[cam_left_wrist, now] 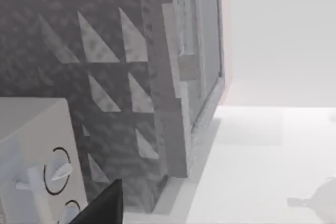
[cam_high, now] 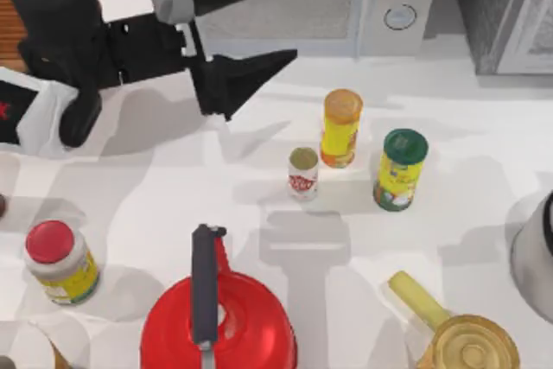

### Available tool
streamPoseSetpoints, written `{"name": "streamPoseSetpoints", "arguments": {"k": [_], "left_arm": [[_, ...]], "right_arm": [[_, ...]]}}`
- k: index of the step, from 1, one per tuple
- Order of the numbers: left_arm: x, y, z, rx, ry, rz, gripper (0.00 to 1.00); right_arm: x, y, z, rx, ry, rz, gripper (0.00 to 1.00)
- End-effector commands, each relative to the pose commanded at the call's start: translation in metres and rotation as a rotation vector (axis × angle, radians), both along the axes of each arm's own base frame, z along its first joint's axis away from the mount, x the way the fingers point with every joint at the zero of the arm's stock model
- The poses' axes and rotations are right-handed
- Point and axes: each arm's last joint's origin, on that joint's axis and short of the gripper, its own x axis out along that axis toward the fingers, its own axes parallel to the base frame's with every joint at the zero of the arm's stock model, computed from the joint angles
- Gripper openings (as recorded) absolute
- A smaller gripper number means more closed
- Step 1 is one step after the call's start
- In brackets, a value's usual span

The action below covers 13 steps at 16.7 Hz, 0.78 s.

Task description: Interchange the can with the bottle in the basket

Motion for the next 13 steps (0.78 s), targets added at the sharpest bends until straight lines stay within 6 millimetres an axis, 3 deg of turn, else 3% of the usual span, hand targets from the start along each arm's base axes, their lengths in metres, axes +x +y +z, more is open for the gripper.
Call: {"name": "streamPoseSetpoints", "arguments": {"k": [4, 7, 10, 13], "left_arm": [[-0.066, 0.035, 0.095, -0.033, -0.069, 0.243, 1.00], [-0.137, 0.066, 0.130, -0.061, -0.107, 0.460, 1.00], [-0.201, 0.090, 0.121, -0.080, -0.100, 0.687, 1.00], [-0.243, 0.106, 0.083, -0.085, -0.051, 0.907, 1.00]], "right_arm": [[0.000, 0.000, 0.000, 0.000, 0.000, 0.000, 1.00], [0.000, 0.000, 0.000, 0.000, 0.000, 0.000, 1.00], [0.000, 0.000, 0.000, 0.000, 0.000, 0.000, 1.00], [0.000, 0.000, 0.000, 0.000, 0.000, 0.000, 1.00]]}}
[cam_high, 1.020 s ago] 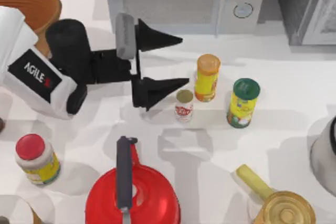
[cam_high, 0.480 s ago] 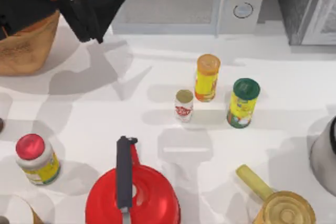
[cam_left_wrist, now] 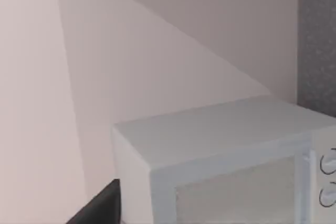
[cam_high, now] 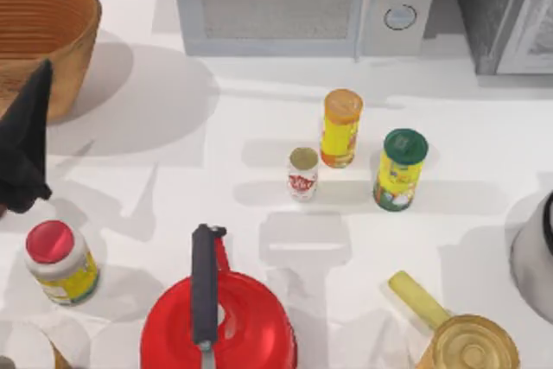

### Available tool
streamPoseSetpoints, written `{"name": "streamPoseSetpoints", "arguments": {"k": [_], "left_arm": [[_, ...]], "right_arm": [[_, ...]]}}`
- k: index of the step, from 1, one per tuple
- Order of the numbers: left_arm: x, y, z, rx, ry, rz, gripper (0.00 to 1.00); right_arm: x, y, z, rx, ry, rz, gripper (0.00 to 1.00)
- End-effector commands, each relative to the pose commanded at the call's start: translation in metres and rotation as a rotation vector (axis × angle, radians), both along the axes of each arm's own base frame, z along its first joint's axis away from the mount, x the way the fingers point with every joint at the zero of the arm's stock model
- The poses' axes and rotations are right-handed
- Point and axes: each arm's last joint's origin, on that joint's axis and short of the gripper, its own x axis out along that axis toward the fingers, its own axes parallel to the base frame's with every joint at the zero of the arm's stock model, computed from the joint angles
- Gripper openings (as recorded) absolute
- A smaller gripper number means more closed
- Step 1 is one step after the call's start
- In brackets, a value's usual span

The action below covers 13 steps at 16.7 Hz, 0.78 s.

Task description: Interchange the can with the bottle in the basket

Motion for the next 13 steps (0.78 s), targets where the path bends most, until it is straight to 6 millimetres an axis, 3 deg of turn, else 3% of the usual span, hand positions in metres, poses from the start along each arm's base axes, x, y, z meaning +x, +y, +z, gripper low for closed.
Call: {"name": "streamPoseSetpoints", "arguments": {"k": [3, 7, 9, 13], "left_arm": [[-0.021, 0.010, -0.048, -0.027, 0.067, 0.192, 1.00], [-0.028, 0.018, -0.097, -0.046, 0.136, 0.363, 1.00], [-0.028, 0.020, -0.107, -0.048, 0.151, 0.396, 1.00], [-0.028, 0.020, -0.107, -0.048, 0.151, 0.396, 1.00]], "right_arm": [[0.000, 0.000, 0.000, 0.000, 0.000, 0.000, 1.00], [0.000, 0.000, 0.000, 0.000, 0.000, 0.000, 1.00], [0.000, 0.000, 0.000, 0.000, 0.000, 0.000, 1.00], [0.000, 0.000, 0.000, 0.000, 0.000, 0.000, 1.00]]}}
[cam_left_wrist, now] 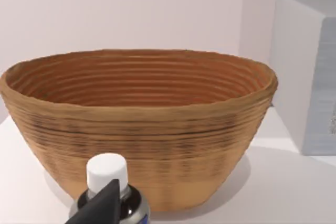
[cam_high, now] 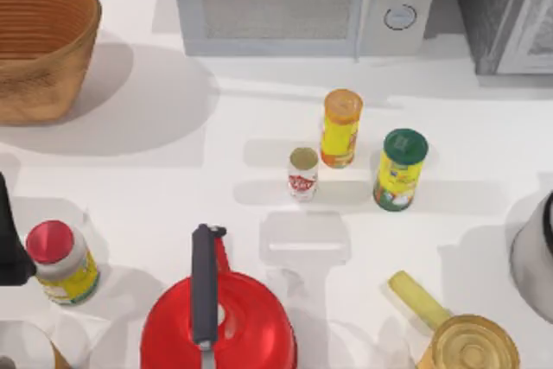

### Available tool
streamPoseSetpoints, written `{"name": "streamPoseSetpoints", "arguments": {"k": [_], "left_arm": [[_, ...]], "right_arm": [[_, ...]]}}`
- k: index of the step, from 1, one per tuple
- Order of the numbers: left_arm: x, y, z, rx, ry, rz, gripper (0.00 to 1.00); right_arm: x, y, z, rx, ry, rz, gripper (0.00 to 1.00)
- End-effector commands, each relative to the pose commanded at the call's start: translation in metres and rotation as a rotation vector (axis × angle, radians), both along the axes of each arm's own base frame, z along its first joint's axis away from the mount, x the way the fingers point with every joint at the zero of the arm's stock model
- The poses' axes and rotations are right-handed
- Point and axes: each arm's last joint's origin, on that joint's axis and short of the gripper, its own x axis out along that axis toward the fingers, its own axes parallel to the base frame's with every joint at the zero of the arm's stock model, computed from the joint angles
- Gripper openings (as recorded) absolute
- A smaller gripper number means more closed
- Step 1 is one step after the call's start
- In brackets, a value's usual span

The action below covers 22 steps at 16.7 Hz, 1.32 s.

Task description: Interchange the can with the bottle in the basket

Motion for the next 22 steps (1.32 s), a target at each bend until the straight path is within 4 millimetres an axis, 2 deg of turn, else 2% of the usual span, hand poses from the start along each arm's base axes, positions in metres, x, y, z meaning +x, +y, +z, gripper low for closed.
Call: {"name": "streamPoseSetpoints", "arguments": {"k": [6, 13, 18, 22], "left_arm": [[0.007, 0.002, 0.001, 0.007, 0.008, -0.005, 1.00], [0.041, 0.019, -0.007, 0.025, 0.073, -0.016, 1.00], [0.069, 0.043, -0.025, 0.030, 0.111, -0.009, 1.00], [0.078, 0.061, -0.049, 0.022, 0.150, -0.001, 1.00]], "right_arm": [[0.000, 0.000, 0.000, 0.000, 0.000, 0.000, 1.00], [0.000, 0.000, 0.000, 0.000, 0.000, 0.000, 1.00], [0.000, 0.000, 0.000, 0.000, 0.000, 0.000, 1.00], [0.000, 0.000, 0.000, 0.000, 0.000, 0.000, 1.00]]}}
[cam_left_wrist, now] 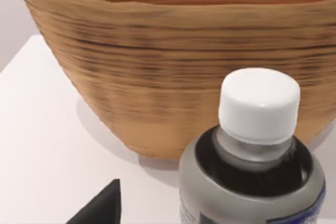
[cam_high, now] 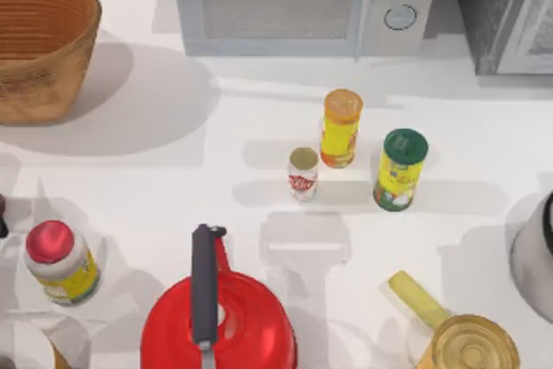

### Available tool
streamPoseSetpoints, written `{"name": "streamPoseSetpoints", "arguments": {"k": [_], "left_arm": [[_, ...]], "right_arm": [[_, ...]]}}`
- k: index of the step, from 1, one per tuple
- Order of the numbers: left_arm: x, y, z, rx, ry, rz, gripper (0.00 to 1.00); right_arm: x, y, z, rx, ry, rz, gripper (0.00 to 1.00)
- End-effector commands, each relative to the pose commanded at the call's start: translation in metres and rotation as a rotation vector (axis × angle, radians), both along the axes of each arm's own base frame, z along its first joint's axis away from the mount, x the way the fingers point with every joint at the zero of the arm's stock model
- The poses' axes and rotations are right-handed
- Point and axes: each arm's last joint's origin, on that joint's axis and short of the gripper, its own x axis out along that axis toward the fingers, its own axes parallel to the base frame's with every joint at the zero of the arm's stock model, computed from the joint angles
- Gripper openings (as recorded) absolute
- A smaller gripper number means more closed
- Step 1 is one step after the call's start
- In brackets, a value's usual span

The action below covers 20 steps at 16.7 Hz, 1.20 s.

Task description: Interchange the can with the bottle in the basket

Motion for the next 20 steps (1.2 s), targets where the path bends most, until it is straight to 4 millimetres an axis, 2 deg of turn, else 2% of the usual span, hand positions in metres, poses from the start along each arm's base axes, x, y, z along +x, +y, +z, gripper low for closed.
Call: {"name": "streamPoseSetpoints", "arguments": {"k": [5, 12, 20], "left_arm": [[-0.003, 0.007, -0.023, -0.020, 0.048, -0.012, 1.00], [-0.002, 0.007, -0.024, -0.022, 0.050, -0.018, 1.00], [0.042, 0.008, -0.030, -0.020, 0.053, -0.016, 1.00]], "right_arm": [[0.000, 0.000, 0.000, 0.000, 0.000, 0.000, 1.00], [0.000, 0.000, 0.000, 0.000, 0.000, 0.000, 1.00], [0.000, 0.000, 0.000, 0.000, 0.000, 0.000, 1.00]]}}
